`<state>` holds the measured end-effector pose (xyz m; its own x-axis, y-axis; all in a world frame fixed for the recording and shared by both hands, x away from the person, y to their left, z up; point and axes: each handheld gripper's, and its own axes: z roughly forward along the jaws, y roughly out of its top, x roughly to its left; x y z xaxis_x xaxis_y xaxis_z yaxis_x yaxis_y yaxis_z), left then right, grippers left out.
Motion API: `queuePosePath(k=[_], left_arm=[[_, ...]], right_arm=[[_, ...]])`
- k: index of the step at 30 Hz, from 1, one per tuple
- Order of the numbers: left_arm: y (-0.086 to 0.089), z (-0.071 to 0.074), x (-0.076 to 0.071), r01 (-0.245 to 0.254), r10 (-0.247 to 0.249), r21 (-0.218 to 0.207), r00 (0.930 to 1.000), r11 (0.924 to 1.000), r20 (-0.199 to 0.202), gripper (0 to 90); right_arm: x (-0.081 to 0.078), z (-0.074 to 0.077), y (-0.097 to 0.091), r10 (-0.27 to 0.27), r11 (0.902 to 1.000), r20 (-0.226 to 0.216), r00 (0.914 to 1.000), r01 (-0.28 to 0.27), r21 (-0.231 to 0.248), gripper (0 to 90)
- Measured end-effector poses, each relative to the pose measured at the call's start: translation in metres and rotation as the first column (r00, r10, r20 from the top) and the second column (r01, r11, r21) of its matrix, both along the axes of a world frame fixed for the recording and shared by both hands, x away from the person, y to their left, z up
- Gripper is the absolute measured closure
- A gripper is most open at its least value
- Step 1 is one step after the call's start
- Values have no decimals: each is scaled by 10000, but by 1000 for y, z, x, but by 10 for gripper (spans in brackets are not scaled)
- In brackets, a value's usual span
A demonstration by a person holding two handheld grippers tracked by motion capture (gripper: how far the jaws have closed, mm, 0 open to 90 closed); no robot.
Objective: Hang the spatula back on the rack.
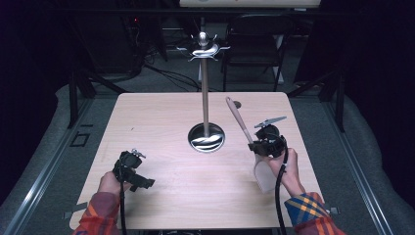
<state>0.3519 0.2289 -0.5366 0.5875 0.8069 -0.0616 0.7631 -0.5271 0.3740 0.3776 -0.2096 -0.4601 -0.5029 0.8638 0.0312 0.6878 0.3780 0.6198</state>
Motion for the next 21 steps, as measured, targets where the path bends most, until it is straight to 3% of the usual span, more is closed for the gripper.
queuePosePath(k=[4,11,21], left_arm=[[0,0,0,3,-3,24,10000,10000,1,29],[0,0,0,15,-15,-35,10000,10000,-10,29],[-1,0,0,126,-126,-40,9999,9999,-15,29]], right_arm=[[-2,4,2,75,9999,195,9998,-77,91,784],[-3,7,5,266,9995,168,9995,-269,161,784],[-8,21,12,445,9985,721,9964,-467,296,784]])
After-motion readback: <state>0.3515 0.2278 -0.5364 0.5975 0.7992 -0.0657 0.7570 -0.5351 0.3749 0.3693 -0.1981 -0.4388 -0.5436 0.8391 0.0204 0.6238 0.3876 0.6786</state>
